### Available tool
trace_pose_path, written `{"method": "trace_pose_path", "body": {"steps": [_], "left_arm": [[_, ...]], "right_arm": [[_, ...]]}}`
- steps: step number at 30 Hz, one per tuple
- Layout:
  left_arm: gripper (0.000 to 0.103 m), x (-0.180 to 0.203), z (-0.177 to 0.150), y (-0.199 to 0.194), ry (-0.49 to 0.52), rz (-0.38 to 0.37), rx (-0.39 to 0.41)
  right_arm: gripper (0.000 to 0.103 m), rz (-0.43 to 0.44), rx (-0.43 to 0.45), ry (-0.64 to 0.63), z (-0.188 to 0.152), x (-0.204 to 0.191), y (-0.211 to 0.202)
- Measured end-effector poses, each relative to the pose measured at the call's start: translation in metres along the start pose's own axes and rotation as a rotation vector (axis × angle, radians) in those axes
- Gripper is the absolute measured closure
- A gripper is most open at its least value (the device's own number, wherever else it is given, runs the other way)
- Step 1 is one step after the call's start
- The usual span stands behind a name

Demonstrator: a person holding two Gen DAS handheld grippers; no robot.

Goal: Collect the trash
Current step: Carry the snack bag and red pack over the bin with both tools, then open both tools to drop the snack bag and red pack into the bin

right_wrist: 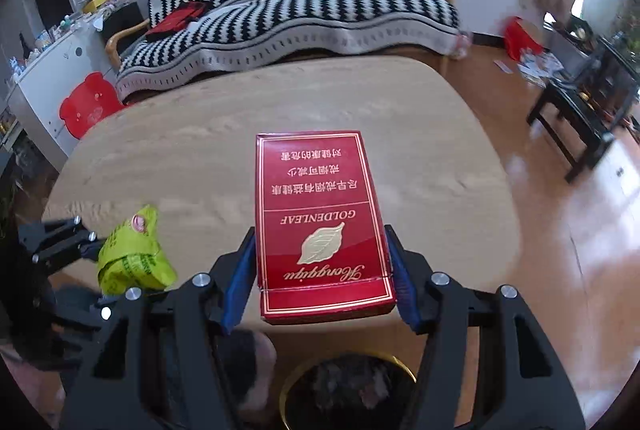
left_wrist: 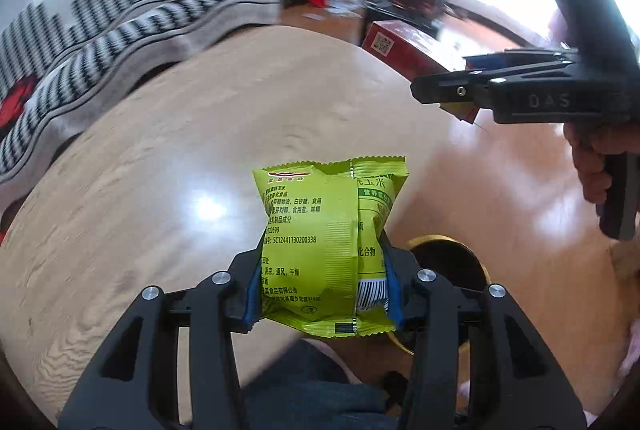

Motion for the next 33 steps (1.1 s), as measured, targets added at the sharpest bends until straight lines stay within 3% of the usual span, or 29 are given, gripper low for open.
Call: {"method": "trace_pose_path", "body": {"steps": [5,9,11,17,23,33], "left_arm": [[0.057,0.083,-0.013,0.033,0.105,-0.077,-0.061],[0.057,0.145,-0.049,0.079,0.126,-0.174,-0.147],[0.057,0.166,-0.067,0.1,0.104,-0.223,-0.189],[0.057,0.197,-0.106,0.163,0.064,-0.279,-0.308],[0.056,0.18,-0.118,0.197,0.036,-0.28,-0.374],[0.056,0.186,-0.119,0.2,0.034,-0.267,-0.394]], "right_arm": [[0.044,-0.063,-0.054,0.027,-0.083,0.054,-0.015],[0.044,-0.089,-0.126,0.148,-0.159,0.105,0.008],[0.044,-0.081,-0.15,0.226,-0.19,0.123,0.023],[0.044,-0.055,-0.19,0.434,-0.254,0.162,0.071],[0.044,-0.035,-0.273,0.473,-0.279,0.163,0.105],[0.044,-0.053,-0.299,0.447,-0.268,0.169,0.107]]}}
Point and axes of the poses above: each gripper's, at about its wrist camera, not at the fingertips, and y roughly the way its jaws point, x to its right, z to its top, the point moved 6 cm from there along y, roughly the way its jaws point, and after that the axes turned 13 degrees about y, right-handed, at the moved point
